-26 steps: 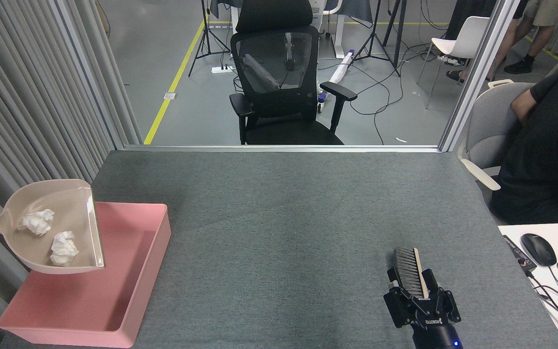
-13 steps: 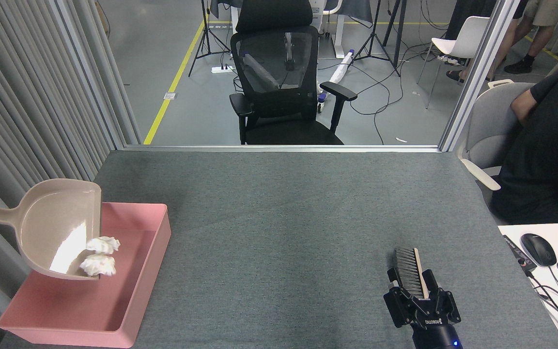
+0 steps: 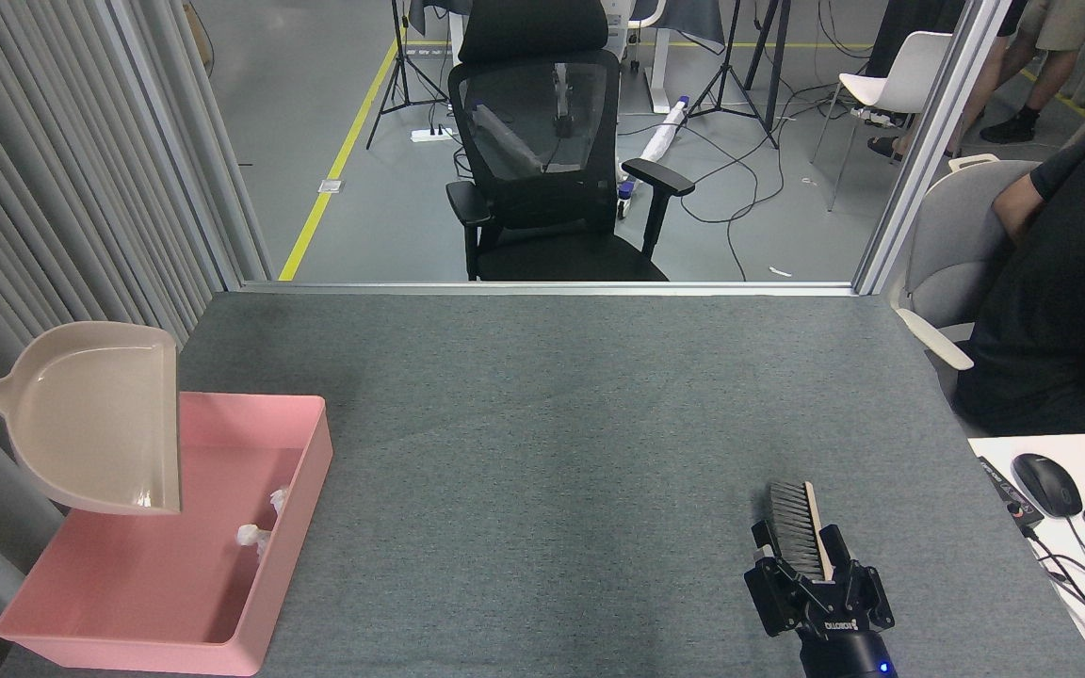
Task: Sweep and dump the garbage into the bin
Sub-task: 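Tilt the dustpan over the pink bin with the left gripper to dump paper, then lower the empty dustpan back onto the table with the left gripper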
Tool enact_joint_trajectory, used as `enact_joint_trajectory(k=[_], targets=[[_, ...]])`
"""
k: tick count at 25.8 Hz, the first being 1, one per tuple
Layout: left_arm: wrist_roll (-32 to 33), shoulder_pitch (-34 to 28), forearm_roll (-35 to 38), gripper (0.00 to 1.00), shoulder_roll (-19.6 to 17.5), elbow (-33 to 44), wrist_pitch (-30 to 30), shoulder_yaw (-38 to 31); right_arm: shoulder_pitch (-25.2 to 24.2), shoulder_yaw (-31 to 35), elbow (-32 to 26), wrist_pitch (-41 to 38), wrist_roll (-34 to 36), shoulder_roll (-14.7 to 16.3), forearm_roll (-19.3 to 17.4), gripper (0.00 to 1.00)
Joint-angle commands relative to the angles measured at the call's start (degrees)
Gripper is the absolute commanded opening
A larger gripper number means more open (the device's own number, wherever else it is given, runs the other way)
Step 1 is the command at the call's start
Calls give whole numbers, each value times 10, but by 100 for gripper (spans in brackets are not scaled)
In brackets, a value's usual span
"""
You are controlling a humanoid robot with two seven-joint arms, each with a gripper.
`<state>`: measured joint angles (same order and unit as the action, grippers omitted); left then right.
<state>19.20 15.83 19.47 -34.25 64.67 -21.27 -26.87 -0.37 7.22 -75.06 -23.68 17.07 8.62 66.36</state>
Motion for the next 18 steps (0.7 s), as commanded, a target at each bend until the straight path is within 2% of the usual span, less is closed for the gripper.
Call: enact_joint_trajectory(k=[1, 4, 9, 10, 14, 16, 18], targets=[[11, 13, -101, 18, -28, 0, 73, 4, 0, 1, 0, 0, 1, 1, 0, 96], [26, 9, -186, 18, -46, 14, 134, 12, 0, 1, 0, -1, 1, 2, 0, 96], [34, 5, -300, 18, -32, 103, 235, 68, 0, 2, -1, -1, 1, 5, -1, 96], [31, 2, -308, 18, -15, 131, 253, 74, 1, 2, -1, -1, 1, 6, -2, 96], [29, -19, -308, 18, 95, 255, 319, 88, 1, 7, -1, -1, 1, 11, -3, 96], [23, -31, -299, 18, 141, 293, 324, 120, 1, 8, -2, 0, 1, 15, -3, 96], [15, -41, -252, 18, 189, 306, 319, 161, 1, 8, -2, 0, 1, 18, -4, 96]])
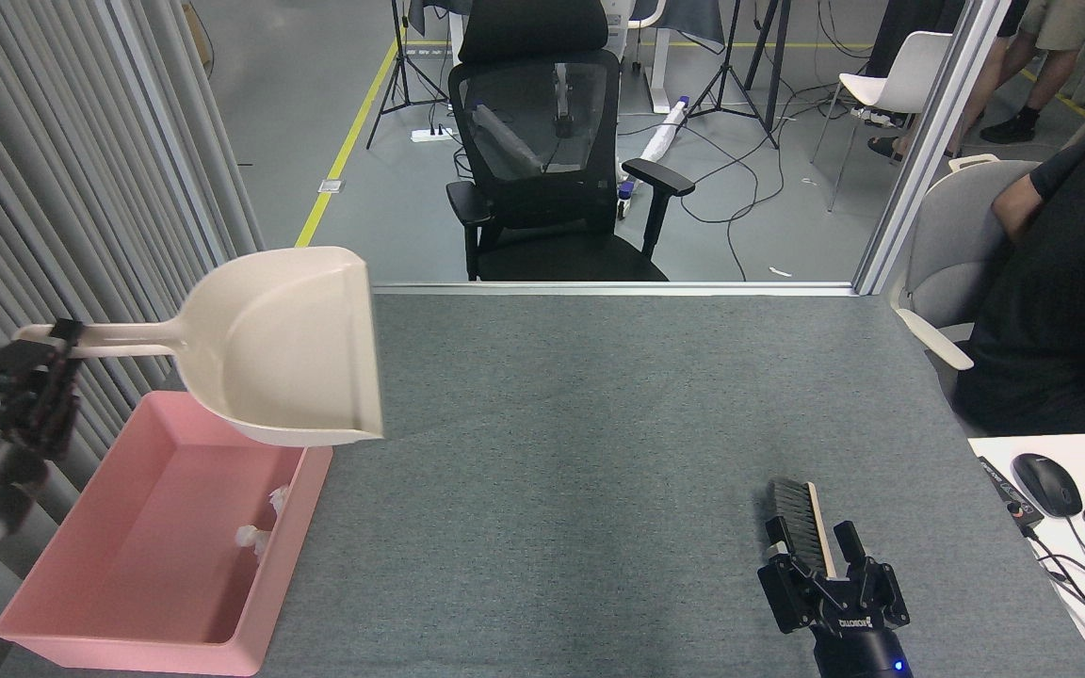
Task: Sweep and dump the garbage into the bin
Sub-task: 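Lower the empty dustpan back onto the table with the left gripper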
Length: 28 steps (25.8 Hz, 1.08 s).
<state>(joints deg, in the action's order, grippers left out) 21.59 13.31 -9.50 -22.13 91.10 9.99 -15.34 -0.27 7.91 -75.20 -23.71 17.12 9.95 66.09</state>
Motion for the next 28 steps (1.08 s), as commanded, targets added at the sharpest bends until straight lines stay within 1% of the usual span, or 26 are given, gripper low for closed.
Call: enact_joint_trajectory(k=[1, 3, 4, 6, 9, 12, 15, 19, 22, 28], targets=[[-9, -24, 71, 18, 89, 43, -1, 57, 0, 1, 0, 1, 0, 5, -1, 96], [-9, -41, 116, 18, 126, 43, -26, 66, -1, 2, 0, 1, 0, 4, -2, 96], [-9, -45, 129, 18, 147, 43, -31, 75, -1, 2, 0, 2, 0, 4, -2, 96], [-12, -49, 145, 18, 176, 37, -37, 89, -2, 2, 0, 2, 0, 3, -2, 96], [-15, -50, 190, 19, 203, 19, -55, 92, -2, 2, 0, 2, 0, 3, -2, 96], [-16, -53, 243, 19, 230, -21, -98, 92, -2, 2, 0, 9, 0, 3, -2, 96], [-23, -70, 284, 19, 260, -46, -137, 95, -2, 2, -1, 12, 0, 3, -2, 96], [-33, -81, 345, 20, 284, -87, -180, 97, -3, 2, -1, 12, 0, 2, -2, 96], [-57, -77, 349, 21, 285, -120, -191, 95, -3, 2, -1, 12, 0, 2, -2, 96], [-67, -52, 347, 23, 288, -158, -194, 92, -3, 2, -4, 12, 0, 2, -2, 96]])
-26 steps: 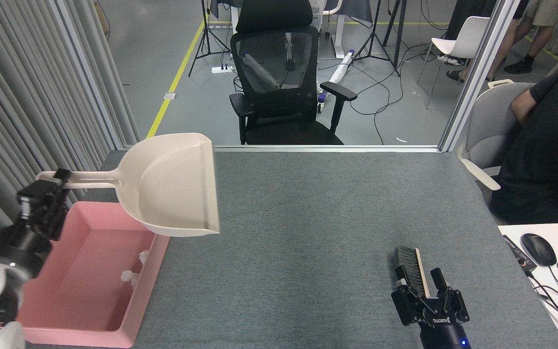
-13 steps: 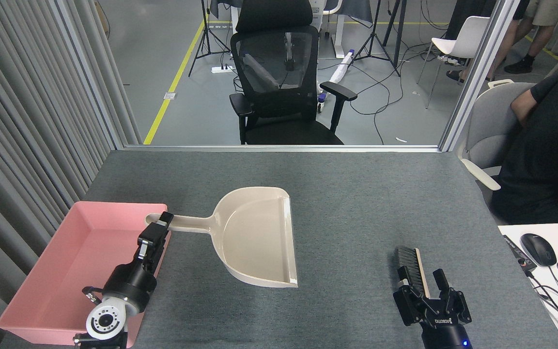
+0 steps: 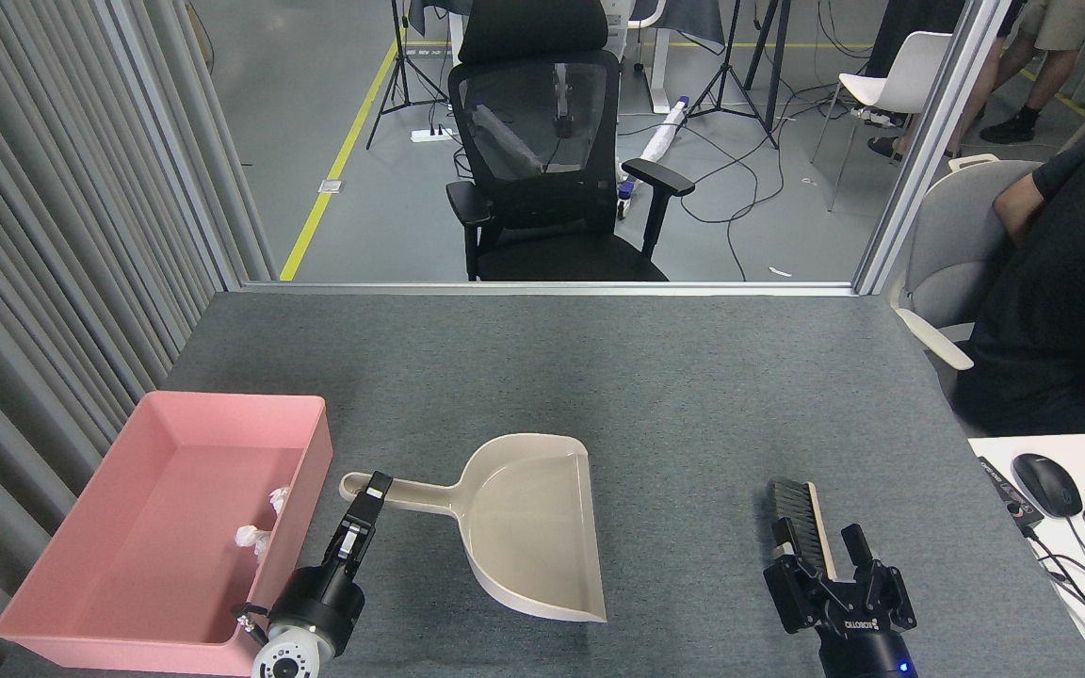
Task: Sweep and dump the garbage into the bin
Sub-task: 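Lower the empty dustpan back onto the table with the left gripper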
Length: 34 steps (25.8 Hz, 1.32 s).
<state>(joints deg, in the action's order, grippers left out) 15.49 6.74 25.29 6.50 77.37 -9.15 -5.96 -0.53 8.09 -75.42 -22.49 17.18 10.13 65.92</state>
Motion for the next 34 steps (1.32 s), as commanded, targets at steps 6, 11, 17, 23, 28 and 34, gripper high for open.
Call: enact_joint_trajectory(k=[6, 11, 17, 23, 28, 34], targets=[[-7, 41, -3, 23, 6, -71, -12, -5, -3, 0, -3, 1, 0, 2, 0, 96], [-14, 65, -1, 23, 7, -97, -15, -8, -3, 1, -4, 1, 0, 2, 0, 96], [-18, 87, 0, 27, 6, -130, -17, -15, -3, 1, -5, 2, 0, 1, 0, 96], [-20, 88, 0, 33, 5, -139, -17, -15, -3, 11, -5, 1, 0, 2, -1, 96], [-27, 90, 1, 49, 4, -152, -13, -14, -4, 11, -5, 1, 0, 2, -1, 96], [-22, 81, 3, 86, -4, -150, -7, -8, -5, 12, -5, 0, 0, 2, -1, 96]])
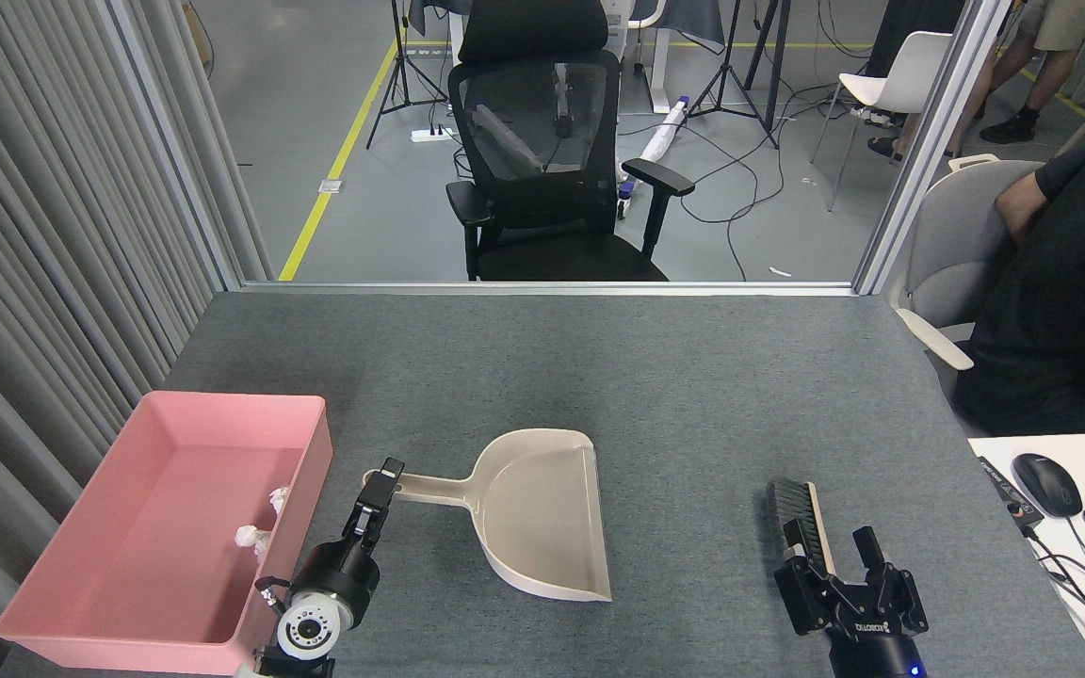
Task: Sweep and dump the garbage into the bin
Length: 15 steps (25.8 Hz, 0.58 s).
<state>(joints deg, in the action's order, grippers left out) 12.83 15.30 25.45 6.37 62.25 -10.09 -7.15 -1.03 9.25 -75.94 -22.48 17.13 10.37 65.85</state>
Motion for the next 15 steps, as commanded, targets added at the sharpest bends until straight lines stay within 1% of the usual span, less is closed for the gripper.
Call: enact_joint_trajectory(k=[1, 5, 12, 13, 15], targets=[[7, -8, 2, 98, -3, 2, 4, 5, 0, 1, 0, 1, 0, 0, 0, 96], [9, -28, 2, 98, -5, 9, 7, 5, 1, 1, 0, 0, 0, 0, 0, 96], [11, -63, 6, 99, -35, 50, 7, 5, 1, 0, 0, 0, 0, -1, 1, 96], [15, -75, 19, 99, -42, 65, 7, 6, 2, 0, 0, -1, 0, -1, 1, 97], [21, -106, 78, 99, -62, 108, 5, 7, 2, 0, -2, -1, 0, -1, 2, 97]])
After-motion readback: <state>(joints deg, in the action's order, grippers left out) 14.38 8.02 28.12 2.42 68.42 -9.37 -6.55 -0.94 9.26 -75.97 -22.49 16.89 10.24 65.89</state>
